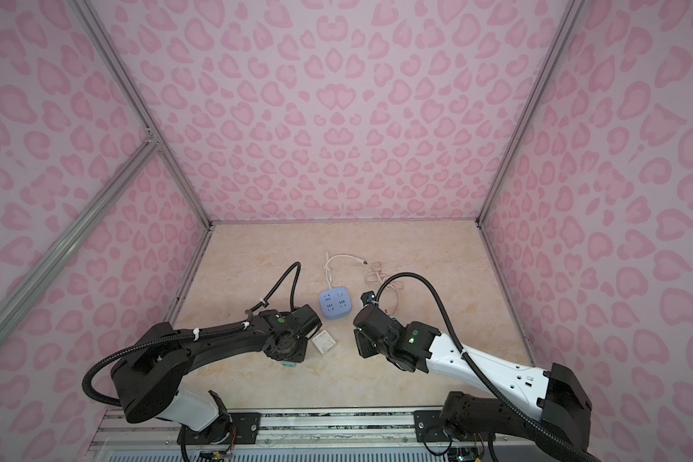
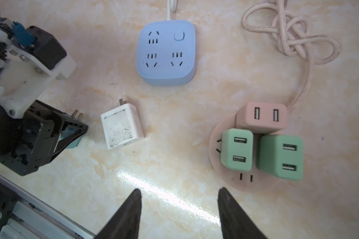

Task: Insert plugs into power strip
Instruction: Pick up the plug from the bottom-center of the table.

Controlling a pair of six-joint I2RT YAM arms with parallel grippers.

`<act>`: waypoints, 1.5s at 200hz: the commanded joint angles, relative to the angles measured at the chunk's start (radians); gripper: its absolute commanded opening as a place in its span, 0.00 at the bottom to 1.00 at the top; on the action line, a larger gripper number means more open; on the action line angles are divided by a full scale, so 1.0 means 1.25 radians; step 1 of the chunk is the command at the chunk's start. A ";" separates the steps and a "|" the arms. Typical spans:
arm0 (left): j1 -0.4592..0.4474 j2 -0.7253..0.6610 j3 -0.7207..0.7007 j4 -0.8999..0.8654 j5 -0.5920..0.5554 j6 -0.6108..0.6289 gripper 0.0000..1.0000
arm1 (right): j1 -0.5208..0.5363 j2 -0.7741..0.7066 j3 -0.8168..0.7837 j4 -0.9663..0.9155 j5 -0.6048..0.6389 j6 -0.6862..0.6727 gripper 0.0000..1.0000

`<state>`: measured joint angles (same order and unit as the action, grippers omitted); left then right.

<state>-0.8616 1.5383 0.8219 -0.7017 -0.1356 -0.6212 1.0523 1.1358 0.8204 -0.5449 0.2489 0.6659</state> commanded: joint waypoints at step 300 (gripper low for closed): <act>0.144 -0.281 0.359 -0.097 0.294 -0.408 0.02 | 0.352 -0.007 -0.080 0.534 0.494 -0.780 0.68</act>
<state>-0.6888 1.1736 1.2354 -0.6601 0.1669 -1.2068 1.4021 1.1267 0.7635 0.0673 0.5529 -0.0101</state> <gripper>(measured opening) 0.450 0.674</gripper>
